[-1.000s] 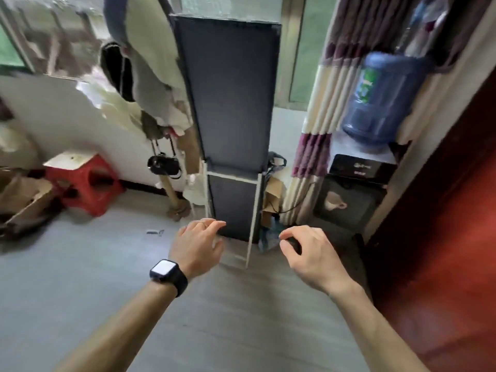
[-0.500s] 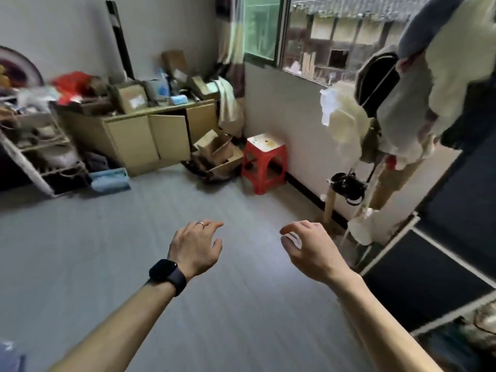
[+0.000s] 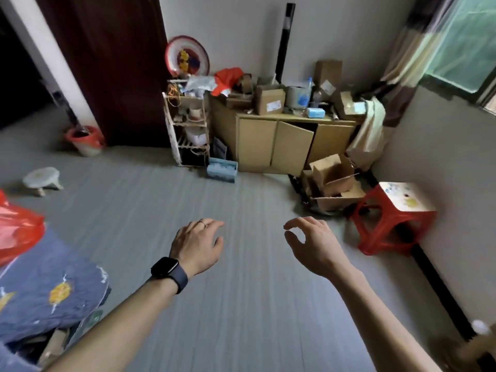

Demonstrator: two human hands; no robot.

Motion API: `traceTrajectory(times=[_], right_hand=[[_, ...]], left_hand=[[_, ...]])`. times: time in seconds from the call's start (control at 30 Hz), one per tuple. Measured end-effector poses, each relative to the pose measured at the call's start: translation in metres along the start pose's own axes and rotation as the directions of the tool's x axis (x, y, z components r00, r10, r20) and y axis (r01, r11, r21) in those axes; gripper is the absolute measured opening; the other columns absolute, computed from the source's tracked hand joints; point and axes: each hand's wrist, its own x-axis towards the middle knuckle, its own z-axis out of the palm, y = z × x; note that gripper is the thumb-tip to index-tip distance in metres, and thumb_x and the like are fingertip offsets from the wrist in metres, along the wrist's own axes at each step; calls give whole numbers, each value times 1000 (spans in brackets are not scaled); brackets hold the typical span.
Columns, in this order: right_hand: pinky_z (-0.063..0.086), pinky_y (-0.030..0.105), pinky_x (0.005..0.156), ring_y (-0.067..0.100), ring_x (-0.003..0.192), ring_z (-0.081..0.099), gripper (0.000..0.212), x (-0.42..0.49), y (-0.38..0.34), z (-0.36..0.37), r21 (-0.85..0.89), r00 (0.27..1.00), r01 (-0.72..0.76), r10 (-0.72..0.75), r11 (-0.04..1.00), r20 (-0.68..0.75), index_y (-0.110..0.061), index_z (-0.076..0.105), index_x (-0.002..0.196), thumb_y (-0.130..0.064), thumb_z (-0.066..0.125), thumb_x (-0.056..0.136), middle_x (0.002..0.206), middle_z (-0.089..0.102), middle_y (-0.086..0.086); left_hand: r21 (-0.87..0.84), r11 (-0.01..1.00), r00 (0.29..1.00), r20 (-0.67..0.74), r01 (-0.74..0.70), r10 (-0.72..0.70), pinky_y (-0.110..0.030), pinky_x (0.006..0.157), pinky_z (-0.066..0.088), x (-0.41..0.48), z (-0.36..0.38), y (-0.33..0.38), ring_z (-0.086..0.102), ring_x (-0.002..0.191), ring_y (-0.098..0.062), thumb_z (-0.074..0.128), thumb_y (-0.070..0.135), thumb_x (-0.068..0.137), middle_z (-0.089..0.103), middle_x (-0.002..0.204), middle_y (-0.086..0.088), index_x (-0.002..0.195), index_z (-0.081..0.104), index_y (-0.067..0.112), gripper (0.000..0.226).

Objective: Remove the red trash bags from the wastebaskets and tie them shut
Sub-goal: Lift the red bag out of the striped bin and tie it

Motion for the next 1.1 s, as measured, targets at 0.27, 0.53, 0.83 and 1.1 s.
traceTrajectory(times=[0.27,0.53,0.83,1.1], right_hand=[[44,30,93,18,116,53,22,209,-44,27,8,947,290,-288,957,141,-34,63,116,-39,49,99,125,65,-12],[46,30,96,17,117,55,25,403,-156,110,79,846,492,-497,867,194,-33,64,120,-36,52,98,125,66,-13],[44,23,96,11,116,58,28,593,-282,185,148,787,552,-572,820,233,-31,65,122,-34,53,97,122,69,-13],[46,28,97,17,113,61,27,792,-391,267,239,726,615,-658,751,200,-28,67,120,-31,55,96,120,70,-10]], left_hand=[[-16,949,937,-150,316,-314,-36,88,52,92,-20,-96,65,105,-24,39,46,81,67,120,5,120,65,25,52],[-29,858,831,-236,513,-504,-36,85,54,187,-44,-248,66,105,-27,45,42,80,69,118,2,119,67,22,49],[-49,813,774,-281,580,-568,-34,89,50,323,-98,-423,62,112,-24,59,32,88,65,127,6,125,62,27,38],[19,755,720,-319,655,-616,-35,91,47,457,-135,-586,60,114,-24,57,34,89,62,131,5,130,58,28,41]])
